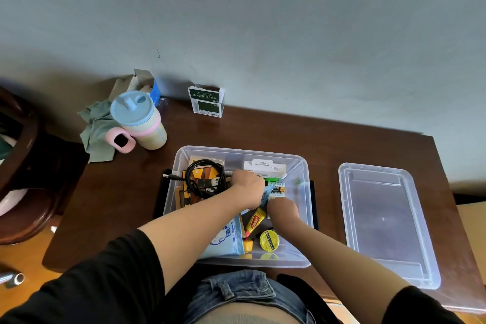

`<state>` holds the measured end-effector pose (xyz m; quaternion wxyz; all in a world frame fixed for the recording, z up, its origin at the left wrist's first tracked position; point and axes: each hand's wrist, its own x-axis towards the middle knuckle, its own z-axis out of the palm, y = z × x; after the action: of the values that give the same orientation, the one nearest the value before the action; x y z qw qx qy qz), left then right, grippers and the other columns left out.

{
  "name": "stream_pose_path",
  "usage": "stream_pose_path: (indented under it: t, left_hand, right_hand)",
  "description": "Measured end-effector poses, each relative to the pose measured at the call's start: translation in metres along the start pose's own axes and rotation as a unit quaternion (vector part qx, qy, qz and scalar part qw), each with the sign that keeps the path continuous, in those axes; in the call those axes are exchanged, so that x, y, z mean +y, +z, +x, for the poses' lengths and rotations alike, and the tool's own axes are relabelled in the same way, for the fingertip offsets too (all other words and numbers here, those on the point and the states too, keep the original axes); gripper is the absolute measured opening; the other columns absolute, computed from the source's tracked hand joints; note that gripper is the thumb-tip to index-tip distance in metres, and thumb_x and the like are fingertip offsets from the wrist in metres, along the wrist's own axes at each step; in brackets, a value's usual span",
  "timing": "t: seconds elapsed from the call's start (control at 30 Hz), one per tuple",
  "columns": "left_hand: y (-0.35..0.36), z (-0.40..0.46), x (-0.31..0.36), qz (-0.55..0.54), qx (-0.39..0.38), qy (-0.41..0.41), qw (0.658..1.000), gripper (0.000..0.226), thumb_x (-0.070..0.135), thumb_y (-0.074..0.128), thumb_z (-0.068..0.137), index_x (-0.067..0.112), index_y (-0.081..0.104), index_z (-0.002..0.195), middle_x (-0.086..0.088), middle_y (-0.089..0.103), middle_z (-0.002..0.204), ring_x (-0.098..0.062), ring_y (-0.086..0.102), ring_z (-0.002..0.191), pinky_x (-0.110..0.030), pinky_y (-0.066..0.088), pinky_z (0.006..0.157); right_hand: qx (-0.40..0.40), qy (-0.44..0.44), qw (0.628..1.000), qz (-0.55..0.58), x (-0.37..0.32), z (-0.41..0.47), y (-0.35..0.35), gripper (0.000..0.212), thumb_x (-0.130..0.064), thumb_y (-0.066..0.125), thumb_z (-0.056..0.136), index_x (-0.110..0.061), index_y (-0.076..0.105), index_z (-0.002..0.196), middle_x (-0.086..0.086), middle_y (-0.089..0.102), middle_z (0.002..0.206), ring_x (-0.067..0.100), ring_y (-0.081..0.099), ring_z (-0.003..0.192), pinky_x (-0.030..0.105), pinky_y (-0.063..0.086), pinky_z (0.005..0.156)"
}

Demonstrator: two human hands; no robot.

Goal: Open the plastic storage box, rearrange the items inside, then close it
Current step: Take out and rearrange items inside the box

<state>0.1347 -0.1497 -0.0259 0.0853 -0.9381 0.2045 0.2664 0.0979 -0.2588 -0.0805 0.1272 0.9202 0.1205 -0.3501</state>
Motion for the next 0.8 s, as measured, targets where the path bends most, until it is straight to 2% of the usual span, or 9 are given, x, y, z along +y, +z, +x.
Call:
stream_pose_path:
  t: [0.13,0.33,0.4,0.53,0.6,0.67,0.73,0.8]
  left_hand:
    - [0.000,-0.001,0.000,-0.014,-0.001,0.005,1.000,0.021,0.017,0.054,0.089,0.016,0.060,0.110,-0.004,0.062,0.110,-0.023,0.059,0.102,-0.029,0.039,0.070]
    - [-0.005,-0.004,0.002,0.011,-0.021,0.028,0.999,0.018,0.018,0.054,0.090,0.014,0.061,0.106,-0.006,0.062,0.106,-0.024,0.060,0.099,-0.029,0.040,0.069]
    - [-0.006,-0.005,0.003,0.034,-0.047,0.047,0.997,0.017,0.016,0.054,0.090,0.015,0.061,0.105,-0.005,0.061,0.102,-0.024,0.059,0.097,-0.029,0.040,0.070]
    - [-0.012,-0.007,0.006,0.073,-0.106,0.085,0.988,0.025,0.012,0.048,0.089,0.016,0.059,0.111,0.003,0.053,0.084,-0.021,0.053,0.078,-0.030,0.039,0.069]
    - [-0.013,-0.008,0.006,0.077,-0.114,0.102,0.985,0.032,0.012,0.047,0.090,0.015,0.055,0.121,0.000,0.057,0.105,-0.024,0.057,0.092,-0.034,0.044,0.076]
    - [-0.013,-0.012,0.007,0.097,-0.116,0.123,0.981,0.032,0.010,0.048,0.090,0.011,0.054,0.122,-0.006,0.053,0.124,-0.029,0.054,0.110,-0.040,0.045,0.086]
    - [-0.010,-0.017,0.012,0.148,-0.118,0.157,0.969,0.025,0.012,0.048,0.092,0.010,0.057,0.116,-0.010,0.054,0.125,-0.030,0.053,0.112,-0.038,0.044,0.086]
    - [-0.006,-0.020,0.018,0.206,-0.148,0.192,0.948,0.022,0.017,0.047,0.095,0.010,0.056,0.114,-0.012,0.055,0.123,-0.032,0.052,0.111,-0.038,0.042,0.085]
  right_hand:
    - [0.009,0.002,0.999,0.045,0.000,-0.002,0.001,0.020,-0.016,0.056,0.089,-0.010,0.063,0.107,0.006,0.064,0.110,0.024,0.061,0.103,0.028,0.048,0.072]
    - [0.004,0.019,0.999,0.045,0.000,-0.005,-0.002,0.025,-0.003,0.052,0.089,-0.008,0.061,0.112,0.007,0.063,0.114,0.024,0.061,0.106,0.029,0.051,0.079]
    - [0.016,0.030,0.997,0.073,0.006,-0.005,-0.014,0.025,-0.003,0.051,0.088,-0.007,0.061,0.111,0.008,0.063,0.113,0.025,0.061,0.105,0.029,0.049,0.075]
    - [0.087,0.035,0.991,0.095,0.020,-0.003,-0.045,0.023,0.000,0.051,0.085,-0.006,0.061,0.105,0.011,0.064,0.108,0.029,0.062,0.100,0.031,0.042,0.066]
    - [0.115,0.015,0.987,0.115,0.019,0.002,-0.056,0.025,-0.002,0.051,0.085,-0.006,0.058,0.109,0.012,0.064,0.106,0.032,0.063,0.097,0.032,0.041,0.063]
    - [0.119,-0.013,0.984,0.136,0.014,0.009,-0.062,0.027,-0.005,0.051,0.087,-0.008,0.058,0.113,0.013,0.065,0.107,0.032,0.062,0.097,0.032,0.044,0.066]
    - [0.106,-0.060,0.979,0.164,0.008,0.020,-0.060,0.031,-0.009,0.050,0.089,-0.012,0.061,0.118,0.011,0.065,0.113,0.031,0.061,0.102,0.034,0.051,0.077]
    - [0.085,-0.100,0.977,0.167,0.000,0.029,-0.058,0.033,-0.012,0.049,0.091,-0.016,0.062,0.121,0.008,0.063,0.119,0.030,0.059,0.107,0.039,0.052,0.086]
